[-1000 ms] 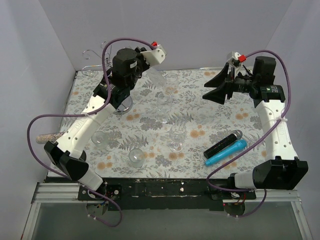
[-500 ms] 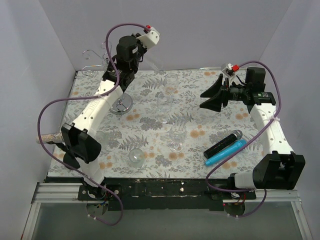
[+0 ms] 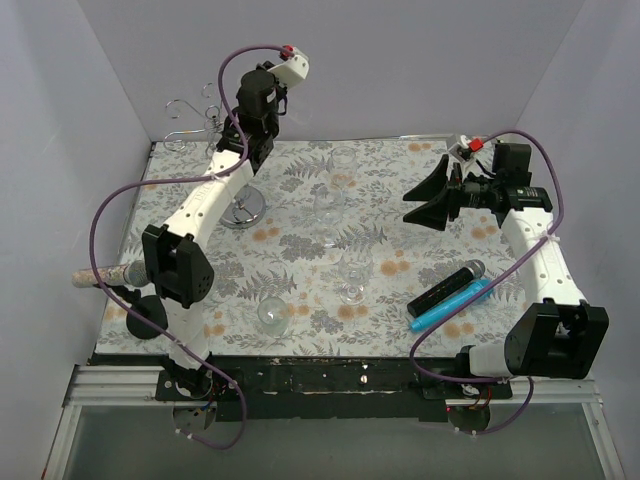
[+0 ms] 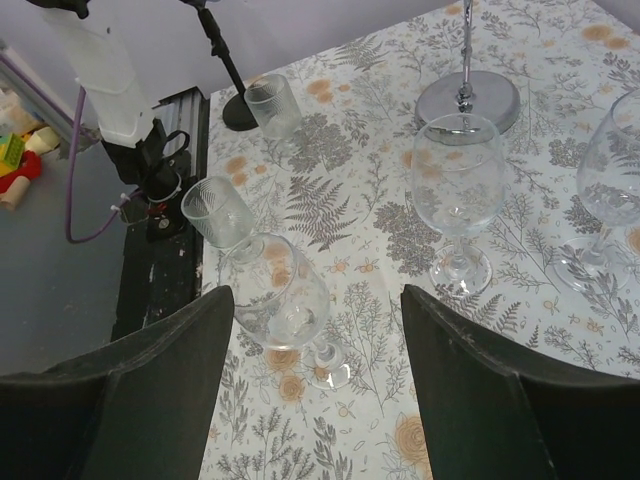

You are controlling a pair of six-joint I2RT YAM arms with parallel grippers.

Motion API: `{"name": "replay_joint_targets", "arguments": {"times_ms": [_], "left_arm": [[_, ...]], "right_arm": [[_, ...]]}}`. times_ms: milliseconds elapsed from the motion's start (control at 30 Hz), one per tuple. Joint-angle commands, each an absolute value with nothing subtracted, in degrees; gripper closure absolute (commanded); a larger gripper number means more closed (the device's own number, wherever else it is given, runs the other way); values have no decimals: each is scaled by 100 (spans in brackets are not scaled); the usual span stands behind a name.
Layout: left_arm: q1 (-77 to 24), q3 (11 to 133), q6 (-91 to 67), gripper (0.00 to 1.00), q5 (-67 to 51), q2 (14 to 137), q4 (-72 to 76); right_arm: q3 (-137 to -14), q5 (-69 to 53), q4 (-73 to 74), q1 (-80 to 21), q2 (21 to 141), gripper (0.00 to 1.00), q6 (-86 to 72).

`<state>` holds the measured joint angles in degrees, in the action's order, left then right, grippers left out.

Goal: Place the wine glass upside down on the wine glass rack
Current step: Turn the wine glass upside down at the wine rack.

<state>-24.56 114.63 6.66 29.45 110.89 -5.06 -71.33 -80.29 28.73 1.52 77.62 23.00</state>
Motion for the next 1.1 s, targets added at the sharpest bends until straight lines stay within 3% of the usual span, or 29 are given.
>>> {"name": "replay_joint_targets", "arguments": {"times_ms": [0,1067], "left_arm": [[-2294,11585,878,100,3199,10960,-35],[-2109,10705,1433,100,2980,10116,-668]], "right_arm": [[-7128,-8314,3251,167,7840,24,2724],[-7137,-8350,3630,167,7822,24,3208]]}}
